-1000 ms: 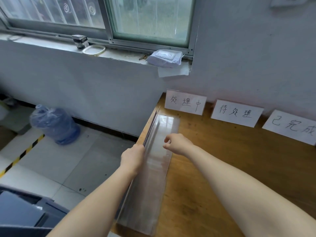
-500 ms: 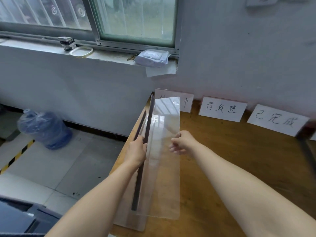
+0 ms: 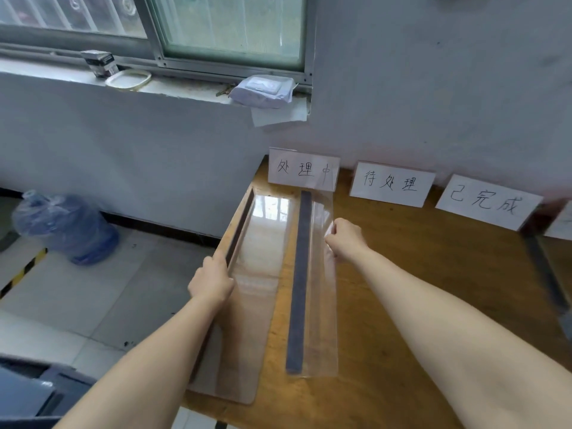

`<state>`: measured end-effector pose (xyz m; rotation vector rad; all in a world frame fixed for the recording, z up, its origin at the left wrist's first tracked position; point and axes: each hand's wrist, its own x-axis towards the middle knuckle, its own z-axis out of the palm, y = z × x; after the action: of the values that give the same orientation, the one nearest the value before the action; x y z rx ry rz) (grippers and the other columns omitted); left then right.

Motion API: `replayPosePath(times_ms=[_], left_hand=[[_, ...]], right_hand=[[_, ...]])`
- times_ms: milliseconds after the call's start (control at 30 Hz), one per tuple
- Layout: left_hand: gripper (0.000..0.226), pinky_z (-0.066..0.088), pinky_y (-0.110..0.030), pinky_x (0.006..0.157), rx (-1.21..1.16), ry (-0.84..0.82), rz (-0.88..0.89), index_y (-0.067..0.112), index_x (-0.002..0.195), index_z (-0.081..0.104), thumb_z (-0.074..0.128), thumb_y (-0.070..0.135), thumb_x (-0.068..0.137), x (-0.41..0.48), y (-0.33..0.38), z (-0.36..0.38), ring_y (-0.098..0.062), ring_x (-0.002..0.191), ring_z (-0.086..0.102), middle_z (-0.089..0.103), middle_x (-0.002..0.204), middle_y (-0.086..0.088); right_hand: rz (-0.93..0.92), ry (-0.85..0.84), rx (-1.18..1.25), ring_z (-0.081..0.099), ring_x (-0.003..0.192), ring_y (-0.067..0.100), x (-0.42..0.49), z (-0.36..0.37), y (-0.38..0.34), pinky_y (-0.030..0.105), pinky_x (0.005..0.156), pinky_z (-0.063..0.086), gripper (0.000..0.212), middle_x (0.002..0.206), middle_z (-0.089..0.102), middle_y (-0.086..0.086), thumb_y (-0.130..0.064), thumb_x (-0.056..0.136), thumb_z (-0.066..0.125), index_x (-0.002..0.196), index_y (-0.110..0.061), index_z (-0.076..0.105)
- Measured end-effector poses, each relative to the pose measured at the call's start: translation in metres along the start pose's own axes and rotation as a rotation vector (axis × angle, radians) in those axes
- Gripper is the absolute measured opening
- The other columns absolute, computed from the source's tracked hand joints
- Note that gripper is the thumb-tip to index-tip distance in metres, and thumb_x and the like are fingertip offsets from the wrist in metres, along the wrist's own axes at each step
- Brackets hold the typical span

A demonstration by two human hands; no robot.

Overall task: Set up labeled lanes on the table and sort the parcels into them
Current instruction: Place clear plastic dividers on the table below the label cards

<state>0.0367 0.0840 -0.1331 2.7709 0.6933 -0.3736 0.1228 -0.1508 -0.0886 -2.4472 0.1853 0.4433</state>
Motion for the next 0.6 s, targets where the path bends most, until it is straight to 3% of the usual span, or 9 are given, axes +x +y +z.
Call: replayPosePath(times_ms=[100,200,367,500,600], left_hand=[[0.039,0.044,-0.034,0.071,0.003,-0.012,0.006,0.013,0.122,0.039,0.059,0.024,0.09,0.0,-0.011,0.005,-0.033,0.103,0.059,0.058,0.116,-0.01],[0.031,0.045,-0.035,0.071,0.019,0.017,0.051,0.013,0.118,0.043,0.057,0.021,0.091,0.001,-0.014,0.006,-0.033,0.102,0.06,0.059,0.114,-0.011],[0.012,0.044,-0.036,0.069,0.031,0.034,0.098,0.011,0.103,0.049,0.047,0.008,0.092,0.006,-0.022,0.005,-0.035,0.1,0.06,0.061,0.109,-0.012],[0.012,0.045,-0.036,0.071,0.056,0.001,0.129,0.012,0.1,0.053,0.045,0.009,0.091,0.01,-0.02,0.002,-0.035,0.1,0.06,0.06,0.108,-0.012],[0.013,0.045,-0.035,0.072,0.088,-0.03,0.15,0.011,0.092,0.053,0.041,0.006,0.09,0.011,-0.017,-0.003,-0.035,0.1,0.058,0.06,0.107,-0.012]], right_hand=[[-0.023,0.032,-0.14,0.059,0.079,0.026,-0.001,0.006,-0.006,0.03,0.06,0.042,0.011,0.091,0.055,0.006,-0.007,0.09,0.038,0.095,-0.014,0.045],[-0.057,0.059,-0.213,0.061,0.085,0.026,-0.003,0.011,-0.014,0.03,0.063,0.041,0.009,0.093,0.06,0.007,-0.012,0.093,0.04,0.098,-0.015,0.046],[-0.07,0.094,-0.252,0.054,0.072,0.02,-0.004,0.017,-0.02,0.026,0.051,0.031,0.01,0.085,0.058,0.005,-0.013,0.093,0.04,0.099,-0.015,0.048],[-0.052,0.101,-0.255,0.052,0.073,0.021,-0.005,0.02,-0.022,0.026,0.053,0.032,0.009,0.088,0.056,0.005,-0.015,0.095,0.039,0.1,-0.015,0.046],[-0.024,0.105,-0.258,0.051,0.082,0.025,-0.006,0.02,-0.023,0.03,0.065,0.038,0.007,0.094,0.054,0.006,-0.016,0.095,0.039,0.099,-0.015,0.044]])
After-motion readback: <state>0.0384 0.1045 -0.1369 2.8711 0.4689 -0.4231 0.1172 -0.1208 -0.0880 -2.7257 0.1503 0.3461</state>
